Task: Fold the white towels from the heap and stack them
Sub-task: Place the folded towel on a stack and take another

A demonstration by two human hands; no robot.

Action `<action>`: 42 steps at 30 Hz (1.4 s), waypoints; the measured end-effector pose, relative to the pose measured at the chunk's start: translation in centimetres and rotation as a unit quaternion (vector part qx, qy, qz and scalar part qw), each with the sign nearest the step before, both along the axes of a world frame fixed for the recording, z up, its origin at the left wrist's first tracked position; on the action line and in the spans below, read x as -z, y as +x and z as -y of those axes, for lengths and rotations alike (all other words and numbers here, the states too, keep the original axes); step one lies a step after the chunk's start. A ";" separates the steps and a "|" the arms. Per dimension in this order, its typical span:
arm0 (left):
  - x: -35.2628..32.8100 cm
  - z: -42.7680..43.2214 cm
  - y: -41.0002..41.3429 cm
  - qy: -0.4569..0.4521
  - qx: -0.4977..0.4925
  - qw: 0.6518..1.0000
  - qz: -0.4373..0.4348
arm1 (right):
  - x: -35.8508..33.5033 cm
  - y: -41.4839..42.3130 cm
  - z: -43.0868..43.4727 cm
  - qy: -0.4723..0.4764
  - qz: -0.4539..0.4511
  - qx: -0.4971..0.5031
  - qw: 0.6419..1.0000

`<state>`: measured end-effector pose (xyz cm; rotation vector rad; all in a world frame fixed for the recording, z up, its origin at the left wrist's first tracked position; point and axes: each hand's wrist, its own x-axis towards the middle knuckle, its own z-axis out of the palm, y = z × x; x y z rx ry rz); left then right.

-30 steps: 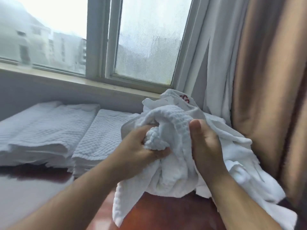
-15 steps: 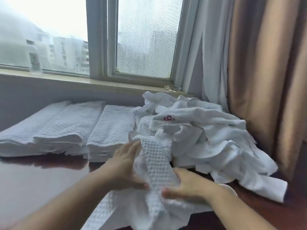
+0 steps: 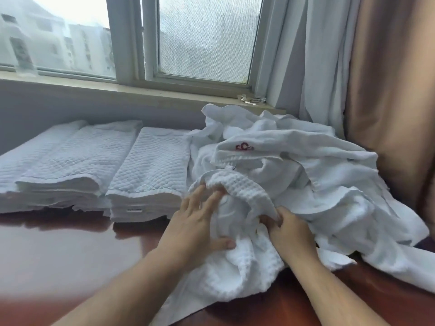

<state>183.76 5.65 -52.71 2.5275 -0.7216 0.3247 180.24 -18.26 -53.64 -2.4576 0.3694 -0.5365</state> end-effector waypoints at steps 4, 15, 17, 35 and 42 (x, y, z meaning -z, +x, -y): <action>0.6 0.9 1.5 -0.046 -0.025 0.999 0.011 | 0.5 1.5 0.7 -0.019 0.083 -0.028 0.996; 1.3 0.7 1.9 -0.183 -0.010 0.982 0.046 | -0.6 2.3 1.1 0.051 0.085 -0.142 0.985; 1.2 0.3 1.6 -0.227 -0.028 0.972 0.054 | -0.9 1.9 1.0 0.074 0.073 -0.150 0.983; 1.4 -0.9 -6.9 -0.670 0.021 0.680 -0.296 | -3.2 -5.8 -8.2 0.424 -0.004 -0.253 0.870; -1.0 -3.4 -4.8 -0.572 -0.038 0.777 -0.259 | -7.9 -6.8 -6.9 0.364 -0.054 -0.405 0.837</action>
